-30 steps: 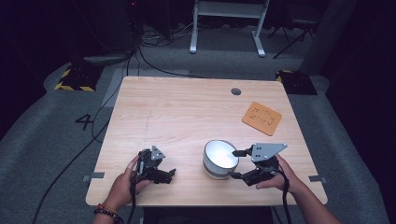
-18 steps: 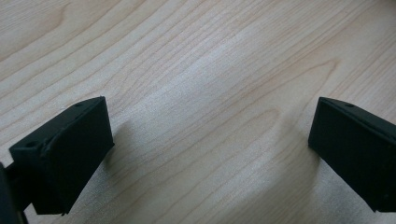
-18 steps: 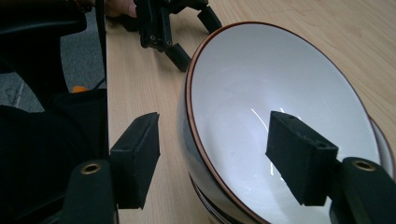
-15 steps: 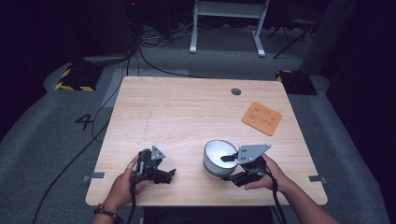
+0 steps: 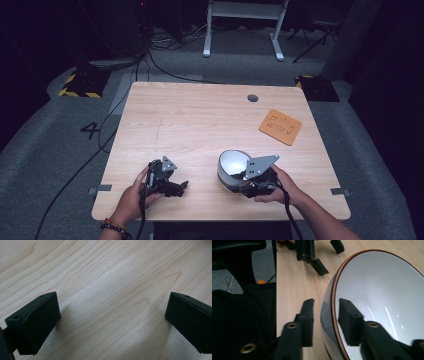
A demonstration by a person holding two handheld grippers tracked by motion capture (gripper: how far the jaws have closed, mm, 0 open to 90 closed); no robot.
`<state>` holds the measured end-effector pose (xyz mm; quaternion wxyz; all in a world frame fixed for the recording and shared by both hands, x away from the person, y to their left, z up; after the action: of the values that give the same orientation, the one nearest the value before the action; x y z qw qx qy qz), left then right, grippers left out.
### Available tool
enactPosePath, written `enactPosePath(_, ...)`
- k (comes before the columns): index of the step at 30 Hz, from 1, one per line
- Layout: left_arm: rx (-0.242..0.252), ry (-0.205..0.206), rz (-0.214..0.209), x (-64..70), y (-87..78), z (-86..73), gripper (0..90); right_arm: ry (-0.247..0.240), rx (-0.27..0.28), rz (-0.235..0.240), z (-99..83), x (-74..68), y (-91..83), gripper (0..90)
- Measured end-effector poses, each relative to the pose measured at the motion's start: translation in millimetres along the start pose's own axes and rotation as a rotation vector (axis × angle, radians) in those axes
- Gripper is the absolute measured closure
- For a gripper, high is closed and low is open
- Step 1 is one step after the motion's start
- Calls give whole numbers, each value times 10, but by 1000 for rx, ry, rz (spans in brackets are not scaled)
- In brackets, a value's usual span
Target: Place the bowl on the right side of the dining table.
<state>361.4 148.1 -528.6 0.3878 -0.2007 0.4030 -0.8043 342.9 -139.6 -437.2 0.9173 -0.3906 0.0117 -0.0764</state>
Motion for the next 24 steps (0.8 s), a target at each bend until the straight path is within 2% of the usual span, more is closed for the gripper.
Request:
enactPosePath(1,0,0,0,0,0,0,0,0,0,0,0,0,0,680)
enactPosePath(2,1,0,2,0,1,0,0,-2,6,16,8,-3,9,750)
enactPosePath(4,0,0,1,-1,0,0,0,-1,14,22,19,-1,7,803)
enactPosePath(14,2,0,2,-1,2,0,0,-9,18,22,33,2,-18,816)
enactPosePath(24,1,-1,2,-1,1,0,0,14,79,39,54,11,-134,816)
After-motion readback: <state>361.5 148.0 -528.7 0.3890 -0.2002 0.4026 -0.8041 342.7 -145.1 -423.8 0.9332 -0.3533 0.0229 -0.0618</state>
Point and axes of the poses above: each handheld gripper's, and its own axes: y roughly forward along the jaws, z roughly out of its top, x roughly to its right, the point moved 3 cm from there along y, roughly forward along the jaws, and after that the axes turned 4 degrees about -x, right-handed, at the moved point
